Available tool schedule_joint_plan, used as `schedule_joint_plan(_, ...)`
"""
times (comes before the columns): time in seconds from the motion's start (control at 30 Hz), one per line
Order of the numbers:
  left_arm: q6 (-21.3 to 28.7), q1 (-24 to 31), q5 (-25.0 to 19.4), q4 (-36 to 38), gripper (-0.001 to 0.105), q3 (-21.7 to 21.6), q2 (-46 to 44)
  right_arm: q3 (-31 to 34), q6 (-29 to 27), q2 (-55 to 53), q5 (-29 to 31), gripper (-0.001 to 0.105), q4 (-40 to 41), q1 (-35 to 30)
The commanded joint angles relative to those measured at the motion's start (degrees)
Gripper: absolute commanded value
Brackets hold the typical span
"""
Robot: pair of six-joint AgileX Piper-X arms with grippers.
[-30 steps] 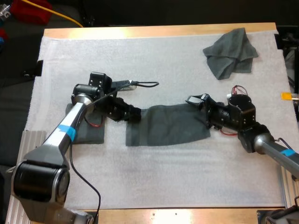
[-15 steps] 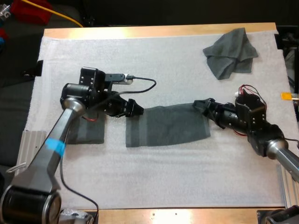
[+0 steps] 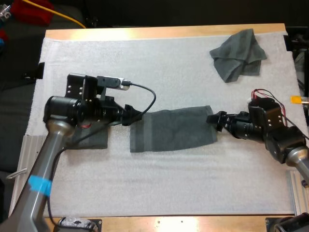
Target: Pick towel from pile, fold and stack
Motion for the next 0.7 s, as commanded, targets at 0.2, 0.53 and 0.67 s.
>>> schedule_joint_plan(0.2,-2.39,-0.02,-0.45,2.45,0.066,-0.36,-7.03,-1.41,-2.51,-2.22,0.79,0.076,5.02,-0.36)
schedule_joint_plan(0.53,-10.06,-0.02,-0.04,-2.92,0.066,-0.36,-9.99,-1.41,-6.04,-2.23,5.51,0.077,5.17,-0.36)
schedule_joint_plan(0.67,-11.46,-0.02,-0.05,-4.08,0.066,-0.36,-9.99,-1.41,-7.50,-2.23,7.84,0.077,4.73,-2.53)
